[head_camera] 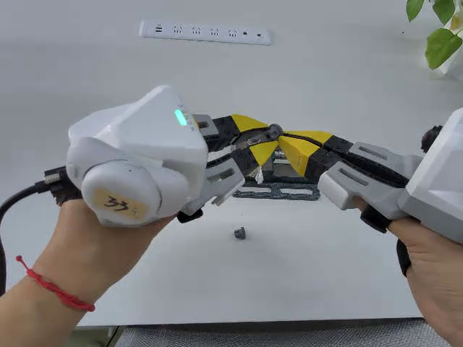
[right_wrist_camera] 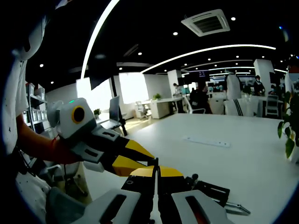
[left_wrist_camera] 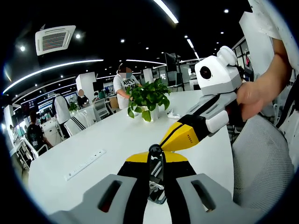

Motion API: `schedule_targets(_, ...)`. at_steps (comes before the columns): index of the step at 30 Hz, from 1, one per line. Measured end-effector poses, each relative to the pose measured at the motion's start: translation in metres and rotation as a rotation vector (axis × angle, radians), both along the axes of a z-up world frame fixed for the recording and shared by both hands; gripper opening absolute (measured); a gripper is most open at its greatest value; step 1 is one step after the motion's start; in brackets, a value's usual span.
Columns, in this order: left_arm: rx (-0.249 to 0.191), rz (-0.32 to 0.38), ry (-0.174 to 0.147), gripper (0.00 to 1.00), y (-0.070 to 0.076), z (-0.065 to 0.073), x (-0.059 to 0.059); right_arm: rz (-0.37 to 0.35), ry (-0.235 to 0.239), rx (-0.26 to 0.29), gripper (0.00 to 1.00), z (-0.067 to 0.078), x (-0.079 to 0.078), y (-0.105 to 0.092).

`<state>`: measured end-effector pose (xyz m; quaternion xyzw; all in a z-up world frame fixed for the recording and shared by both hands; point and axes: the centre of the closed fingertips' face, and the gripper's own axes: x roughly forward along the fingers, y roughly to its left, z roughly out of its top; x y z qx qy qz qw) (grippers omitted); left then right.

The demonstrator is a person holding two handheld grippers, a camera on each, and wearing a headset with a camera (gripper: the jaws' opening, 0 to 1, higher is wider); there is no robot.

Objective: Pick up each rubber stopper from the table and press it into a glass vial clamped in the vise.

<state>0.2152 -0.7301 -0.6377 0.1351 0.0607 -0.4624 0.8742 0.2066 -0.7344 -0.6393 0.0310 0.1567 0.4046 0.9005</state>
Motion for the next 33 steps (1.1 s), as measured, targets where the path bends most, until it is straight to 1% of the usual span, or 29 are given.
schedule_targets(2, 0.001, -0.002, -0.004, 0.06, -0.0002, 0.0001, 0.0003, -0.001, 0.0, 0.001, 0.0, -0.0001, 0.0002, -0.0001)
schedule_targets(8, -0.001, -0.008, -0.001, 0.05, -0.0001, -0.0011, 0.0006, -0.003, 0.012, 0.006, 0.0, -0.003, 0.0018, -0.0033)
schedule_targets(10, -0.01, -0.01, 0.013, 0.05, -0.0003, -0.0015, 0.0003, -0.004, 0.021, 0.011, 0.0, -0.0035, 0.0018, -0.0042)
schedule_targets(12, -0.011, -0.013, 0.011, 0.05, -0.0004, -0.001, 0.0, -0.004, 0.021, 0.011, 0.0, -0.0035, 0.0016, -0.0045)
schedule_targets(14, -0.02, -0.015, 0.028, 0.05, -0.0004, -0.0016, -0.0003, -0.003, 0.027, 0.011, 0.0, -0.0037, 0.001, -0.0045)
schedule_targets(16, -0.023, -0.018, 0.026, 0.05, -0.0011, -0.0002, -0.0011, 0.0, 0.027, 0.013, 0.0, -0.0036, 0.0012, -0.0049)
schedule_targets(18, -0.027, -0.02, 0.033, 0.05, -0.0019, 0.0003, -0.0021, 0.005, 0.03, 0.011, 0.0, -0.0045, 0.0012, -0.0051)
schedule_targets(20, -0.023, -0.024, 0.029, 0.05, -0.0024, 0.0009, -0.0026, 0.007, 0.032, 0.012, 0.0, -0.0047, 0.0014, -0.0054)
schedule_targets(21, -0.028, -0.023, 0.038, 0.05, -0.0026, 0.0009, -0.0029, 0.009, 0.035, 0.012, 0.0, -0.0053, 0.0014, -0.0055)
schedule_targets(24, -0.025, -0.025, 0.037, 0.05, -0.0029, 0.0009, -0.0033, 0.011, 0.041, 0.013, 0.0, -0.0058, 0.0013, -0.0052)
schedule_targets(29, -0.03, -0.029, 0.044, 0.05, -0.0031, 0.0014, -0.0047, 0.019, 0.05, 0.018, 0.0, -0.006, 0.0002, -0.005)
schedule_targets(31, -0.021, -0.034, 0.039, 0.05, -0.0029, 0.0008, -0.0052, 0.024, 0.049, 0.025, 0.0, -0.0041, -0.0003, -0.0047)
schedule_targets(33, -0.028, -0.039, 0.047, 0.05, -0.0026, 0.0006, -0.0062, 0.032, 0.056, 0.028, 0.01, -0.0028, -0.0009, -0.0054)
